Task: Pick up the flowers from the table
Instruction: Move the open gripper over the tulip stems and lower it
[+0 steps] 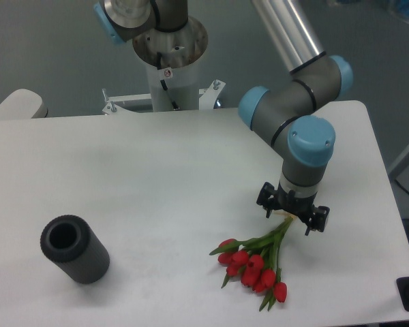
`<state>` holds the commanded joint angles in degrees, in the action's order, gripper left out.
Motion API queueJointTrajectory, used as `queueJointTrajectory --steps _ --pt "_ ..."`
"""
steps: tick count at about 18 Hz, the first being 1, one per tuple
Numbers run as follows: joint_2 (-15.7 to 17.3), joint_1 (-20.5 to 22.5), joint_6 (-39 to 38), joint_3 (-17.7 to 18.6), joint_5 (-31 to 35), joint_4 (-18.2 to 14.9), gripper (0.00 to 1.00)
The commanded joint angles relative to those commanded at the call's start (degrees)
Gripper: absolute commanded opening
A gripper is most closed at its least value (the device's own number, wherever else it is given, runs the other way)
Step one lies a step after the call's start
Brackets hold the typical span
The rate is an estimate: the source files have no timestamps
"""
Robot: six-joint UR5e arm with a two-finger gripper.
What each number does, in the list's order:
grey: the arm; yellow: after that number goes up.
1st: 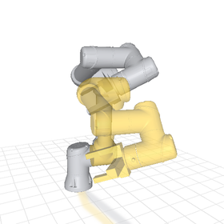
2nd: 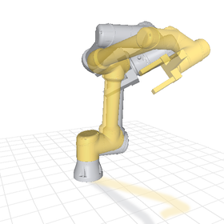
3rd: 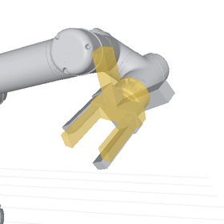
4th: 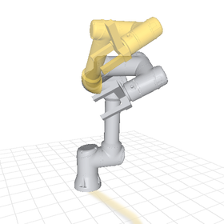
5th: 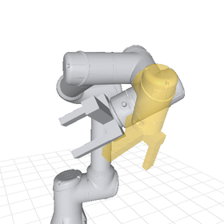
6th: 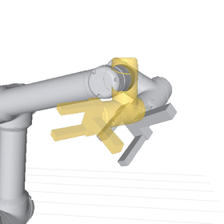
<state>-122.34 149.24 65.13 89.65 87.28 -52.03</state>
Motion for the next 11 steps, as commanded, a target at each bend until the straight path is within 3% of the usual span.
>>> queueJointTrajectory --steps 4,11 --pt "-1.76 -0.79 0.61 0.53 -0.44 3.25 1.0" --pt "-2.9 -0.88 4.66 1.67 -0.26 3.69 1.0"
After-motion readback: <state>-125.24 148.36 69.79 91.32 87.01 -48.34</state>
